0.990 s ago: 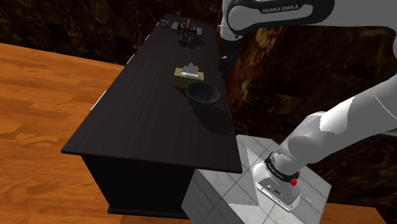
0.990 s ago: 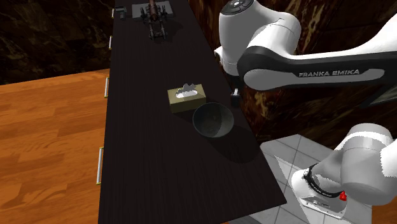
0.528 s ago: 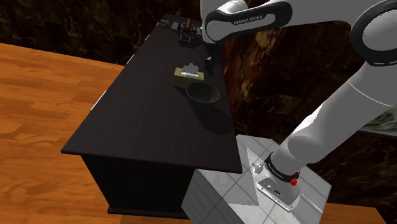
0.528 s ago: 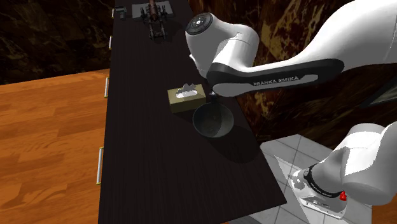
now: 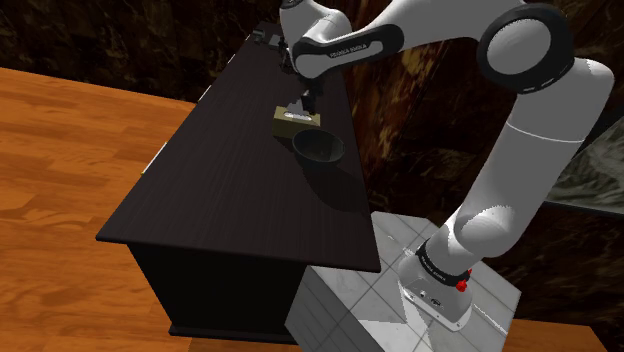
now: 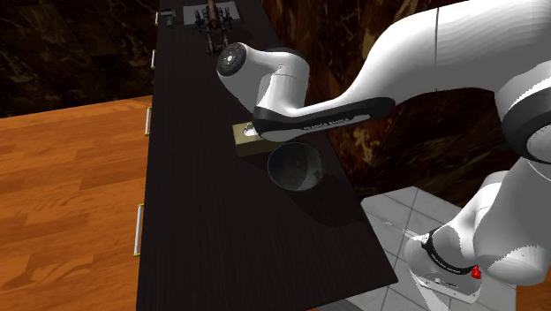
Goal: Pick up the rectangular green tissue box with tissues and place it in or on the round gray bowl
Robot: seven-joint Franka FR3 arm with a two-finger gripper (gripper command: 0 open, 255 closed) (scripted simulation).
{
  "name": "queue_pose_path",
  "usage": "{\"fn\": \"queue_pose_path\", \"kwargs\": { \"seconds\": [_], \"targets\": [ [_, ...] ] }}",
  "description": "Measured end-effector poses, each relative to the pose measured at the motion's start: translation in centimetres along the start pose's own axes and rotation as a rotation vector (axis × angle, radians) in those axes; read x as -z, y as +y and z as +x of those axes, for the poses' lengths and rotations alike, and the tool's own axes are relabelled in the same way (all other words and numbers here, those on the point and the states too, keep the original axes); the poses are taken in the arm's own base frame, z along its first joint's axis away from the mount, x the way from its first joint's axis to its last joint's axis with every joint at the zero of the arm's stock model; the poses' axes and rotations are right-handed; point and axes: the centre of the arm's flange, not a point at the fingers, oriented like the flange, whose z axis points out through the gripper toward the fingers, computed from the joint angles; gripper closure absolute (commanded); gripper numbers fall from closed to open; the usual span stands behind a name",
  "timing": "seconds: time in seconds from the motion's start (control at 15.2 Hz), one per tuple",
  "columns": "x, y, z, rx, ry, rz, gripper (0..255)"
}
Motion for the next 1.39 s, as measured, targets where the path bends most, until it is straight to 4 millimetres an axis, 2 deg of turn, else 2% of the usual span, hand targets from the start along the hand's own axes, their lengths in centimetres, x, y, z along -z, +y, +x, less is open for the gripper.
{"fn": "queue_pose_path", "kwargs": {
  "seconds": [0.2, 0.33, 0.86, 1.19, 1.25, 1.39],
  "targets": [
    [-1.1, 0.6, 3.6, 0.038, -0.003, -0.064, 0],
    [-1.6, 0.7, 5.1, 0.054, -0.004, -0.093, 0],
    [-1.4, 1.0, 5.8, 0.055, 0.048, -0.127, 0],
    [-2.0, 0.8, 5.8, 0.066, 0.047, -0.127, 0],
    [-2.1, 0.7, 5.7, 0.063, 0.049, -0.127, 255],
    [-2.6, 0.6, 5.7, 0.061, 0.051, -0.126, 255]
  ]
}}
